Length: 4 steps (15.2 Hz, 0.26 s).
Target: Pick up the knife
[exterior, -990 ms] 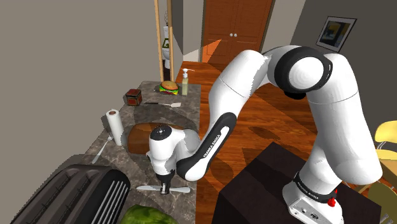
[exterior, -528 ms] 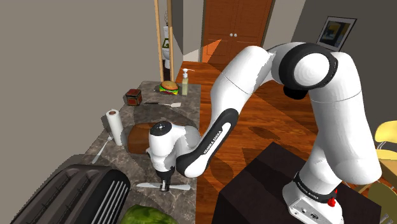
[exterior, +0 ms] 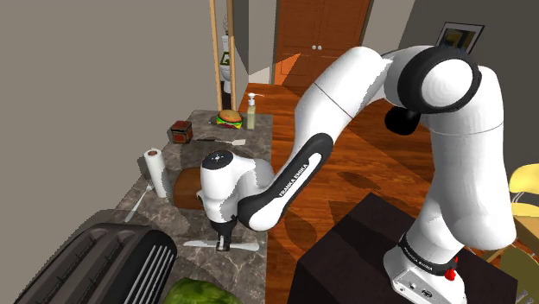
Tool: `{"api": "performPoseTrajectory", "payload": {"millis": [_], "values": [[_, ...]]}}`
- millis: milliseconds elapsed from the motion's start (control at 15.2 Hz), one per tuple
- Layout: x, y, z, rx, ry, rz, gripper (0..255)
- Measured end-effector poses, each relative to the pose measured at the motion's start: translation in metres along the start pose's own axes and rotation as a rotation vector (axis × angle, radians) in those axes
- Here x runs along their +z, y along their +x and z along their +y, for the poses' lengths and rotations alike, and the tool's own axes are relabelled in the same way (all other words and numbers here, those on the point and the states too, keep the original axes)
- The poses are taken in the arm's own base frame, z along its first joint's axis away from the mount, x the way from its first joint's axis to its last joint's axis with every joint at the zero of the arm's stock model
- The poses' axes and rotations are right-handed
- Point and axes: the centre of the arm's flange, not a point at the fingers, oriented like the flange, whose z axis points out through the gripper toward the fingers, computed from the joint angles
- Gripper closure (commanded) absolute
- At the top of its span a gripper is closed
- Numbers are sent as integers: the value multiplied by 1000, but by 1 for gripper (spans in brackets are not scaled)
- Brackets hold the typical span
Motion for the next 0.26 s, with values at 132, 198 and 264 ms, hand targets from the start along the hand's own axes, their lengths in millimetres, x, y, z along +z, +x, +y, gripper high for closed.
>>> {"api": "performPoseTrajectory", "payload": {"millis": [132, 198, 264], "values": [[-11, 1, 1, 0, 0, 0, 255], [-16, 0, 0, 0, 0, 0, 255], [-19, 1, 0, 0, 0, 0, 255]]}}
